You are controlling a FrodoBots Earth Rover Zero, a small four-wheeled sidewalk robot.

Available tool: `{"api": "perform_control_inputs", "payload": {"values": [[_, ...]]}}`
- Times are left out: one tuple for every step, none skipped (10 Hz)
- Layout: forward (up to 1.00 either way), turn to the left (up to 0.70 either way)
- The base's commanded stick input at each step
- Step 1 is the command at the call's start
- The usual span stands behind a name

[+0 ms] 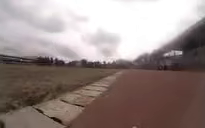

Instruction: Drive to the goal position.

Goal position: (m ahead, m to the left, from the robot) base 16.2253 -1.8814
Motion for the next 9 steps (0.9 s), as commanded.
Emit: {"api": "perform_control_inputs", "payload": {"values": [[1.0,-0.05],[1.0,0.0],[1.0,0.0],[1.0,0.0],[1.0,0.0],[1.0,0.0],[1.0,0.0],[1.0,0.0],[1.0,0.0]]}}
